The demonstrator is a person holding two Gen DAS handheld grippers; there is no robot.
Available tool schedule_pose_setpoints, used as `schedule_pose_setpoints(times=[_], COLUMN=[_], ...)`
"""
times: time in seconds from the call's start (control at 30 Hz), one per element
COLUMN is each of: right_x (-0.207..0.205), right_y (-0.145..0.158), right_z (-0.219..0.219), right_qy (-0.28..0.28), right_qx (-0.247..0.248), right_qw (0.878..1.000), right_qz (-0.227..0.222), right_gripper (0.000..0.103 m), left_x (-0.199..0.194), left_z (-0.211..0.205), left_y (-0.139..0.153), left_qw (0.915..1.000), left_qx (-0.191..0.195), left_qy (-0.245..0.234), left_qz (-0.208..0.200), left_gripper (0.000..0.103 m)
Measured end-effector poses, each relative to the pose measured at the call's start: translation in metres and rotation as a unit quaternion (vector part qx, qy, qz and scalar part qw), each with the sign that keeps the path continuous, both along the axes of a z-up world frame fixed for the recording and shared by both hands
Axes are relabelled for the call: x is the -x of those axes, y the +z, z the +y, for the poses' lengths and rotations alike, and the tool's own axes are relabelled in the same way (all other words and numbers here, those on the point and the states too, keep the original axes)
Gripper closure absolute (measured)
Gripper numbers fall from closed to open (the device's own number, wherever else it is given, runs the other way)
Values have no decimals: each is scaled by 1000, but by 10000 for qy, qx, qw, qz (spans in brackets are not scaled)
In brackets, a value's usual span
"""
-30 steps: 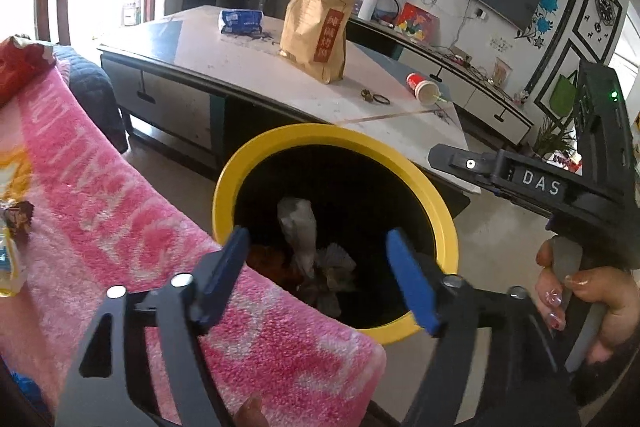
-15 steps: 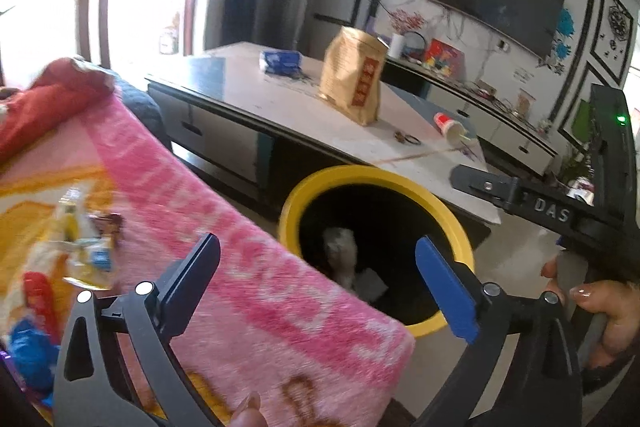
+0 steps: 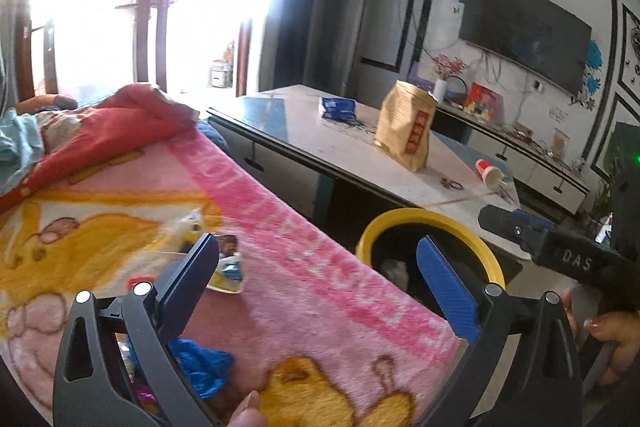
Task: Collect trash
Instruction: 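Move both open grippers back to the wrappers on the bed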
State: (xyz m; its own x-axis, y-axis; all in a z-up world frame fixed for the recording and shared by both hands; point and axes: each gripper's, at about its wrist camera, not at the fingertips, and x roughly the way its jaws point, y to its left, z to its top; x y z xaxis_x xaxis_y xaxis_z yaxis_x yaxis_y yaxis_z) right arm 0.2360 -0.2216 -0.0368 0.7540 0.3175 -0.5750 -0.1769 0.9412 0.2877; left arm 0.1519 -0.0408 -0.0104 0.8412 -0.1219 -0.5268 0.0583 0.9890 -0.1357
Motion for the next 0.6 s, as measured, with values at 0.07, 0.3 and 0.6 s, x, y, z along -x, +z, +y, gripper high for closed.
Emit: schedule_pose_setpoints(times=[0.07,0.3,0.6], right_x=[3,14,28], right_y=[2,9,10], right_z=[8,34,65], right_qy=[73,375,786], right_qx=[28,128,250], right_qw=[10000,9991,9964], right_qz=[-33,-143,-191], right_gripper=[27,27,27], left_x=[6,17,26], left_z=[7,25,46], left_y=[3,8,13], left_qw=[10000,9995,9986], left_qx=[-28,8,61], left_qy=[71,283,497], left_qz=[-47,-111,-147], left_gripper=[7,7,7])
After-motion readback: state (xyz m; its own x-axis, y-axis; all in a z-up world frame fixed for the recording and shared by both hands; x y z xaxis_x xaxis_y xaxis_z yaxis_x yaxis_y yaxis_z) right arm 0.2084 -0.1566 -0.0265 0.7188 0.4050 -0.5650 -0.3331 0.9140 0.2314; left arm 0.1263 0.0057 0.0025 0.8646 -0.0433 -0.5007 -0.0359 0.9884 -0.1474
